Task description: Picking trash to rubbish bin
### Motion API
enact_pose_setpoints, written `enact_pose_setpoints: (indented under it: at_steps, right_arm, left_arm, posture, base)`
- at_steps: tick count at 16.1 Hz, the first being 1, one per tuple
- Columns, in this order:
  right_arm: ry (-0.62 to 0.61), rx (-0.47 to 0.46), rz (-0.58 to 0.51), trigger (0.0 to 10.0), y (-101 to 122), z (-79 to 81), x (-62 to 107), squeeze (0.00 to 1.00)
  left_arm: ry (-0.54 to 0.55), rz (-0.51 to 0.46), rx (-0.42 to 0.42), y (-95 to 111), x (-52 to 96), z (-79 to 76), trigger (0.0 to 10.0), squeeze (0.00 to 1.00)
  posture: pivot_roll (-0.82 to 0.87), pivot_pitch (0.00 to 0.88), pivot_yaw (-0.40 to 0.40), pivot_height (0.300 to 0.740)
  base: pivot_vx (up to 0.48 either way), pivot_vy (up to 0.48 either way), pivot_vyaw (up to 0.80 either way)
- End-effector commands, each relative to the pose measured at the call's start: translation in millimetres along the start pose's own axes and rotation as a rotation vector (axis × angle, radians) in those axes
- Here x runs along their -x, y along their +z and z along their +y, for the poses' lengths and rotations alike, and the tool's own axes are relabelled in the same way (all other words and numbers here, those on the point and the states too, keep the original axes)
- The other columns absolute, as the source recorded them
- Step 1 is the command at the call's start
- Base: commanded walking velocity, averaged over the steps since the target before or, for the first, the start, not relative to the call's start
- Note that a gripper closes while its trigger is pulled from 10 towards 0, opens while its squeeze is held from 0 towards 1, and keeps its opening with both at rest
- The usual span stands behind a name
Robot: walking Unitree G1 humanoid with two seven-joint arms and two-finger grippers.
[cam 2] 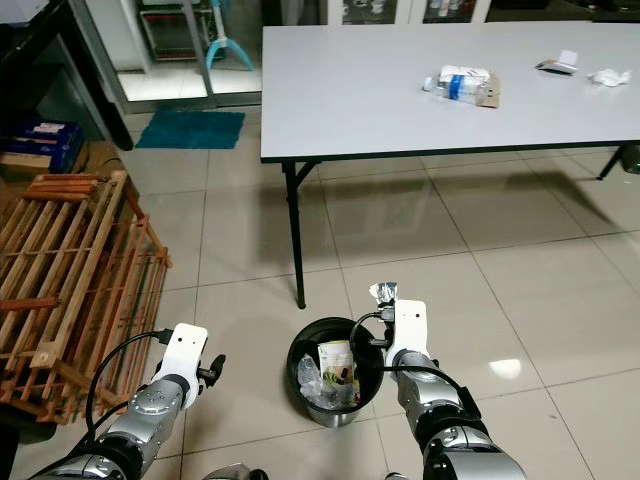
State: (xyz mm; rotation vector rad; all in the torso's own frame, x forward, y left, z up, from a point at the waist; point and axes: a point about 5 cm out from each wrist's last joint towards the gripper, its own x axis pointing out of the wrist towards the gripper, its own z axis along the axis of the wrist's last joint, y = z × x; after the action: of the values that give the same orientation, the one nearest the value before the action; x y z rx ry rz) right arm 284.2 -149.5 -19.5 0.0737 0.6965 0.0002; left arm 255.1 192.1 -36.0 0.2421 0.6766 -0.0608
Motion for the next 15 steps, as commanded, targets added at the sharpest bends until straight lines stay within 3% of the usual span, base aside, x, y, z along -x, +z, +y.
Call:
enact_pose_setpoints:
  at_steps: [1,4,7,15]
  right_arm:
    - [0.009,0.013,-0.006,10.0,2.8,1.0,-0.3,0.00]
    - [0.051,0.017,-0.034,10.0,8.3,10.8,-1.2,0.00]
    - [0.082,0.058,-0.091,10.0,30.6,21.4,-3.7,0.00]
    - [0.057,0.039,-0.077,10.0,18.2,17.8,-2.4,0.00]
  left_arm:
    - [0.004,0.000,-0.015,-0.1,0.1,0.0,10.0,0.00]
    - [0.005,-0.005,-0.020,0.7,0.1,1.2,10.0,0.00]
    - [0.009,-0.019,-0.018,2.7,0.2,3.5,10.0,0.00]
    - [0.010,-0.075,0.033,13.0,-1.2,2.4,10.0,0.00]
  posture:
    - [0.02,0.063,0.020,0.740]
    - [0.02,0.070,0.026,0.740]
    - [0.03,0.088,0.031,0.740]
    - [0.02,0.087,0.033,0.740]
  base:
    - [0.000,0.000,0.00]
    - [0.000,0.000,0.00]
    - [0.000,0.000,0.00]
    - [0.038,0.000,0.00]
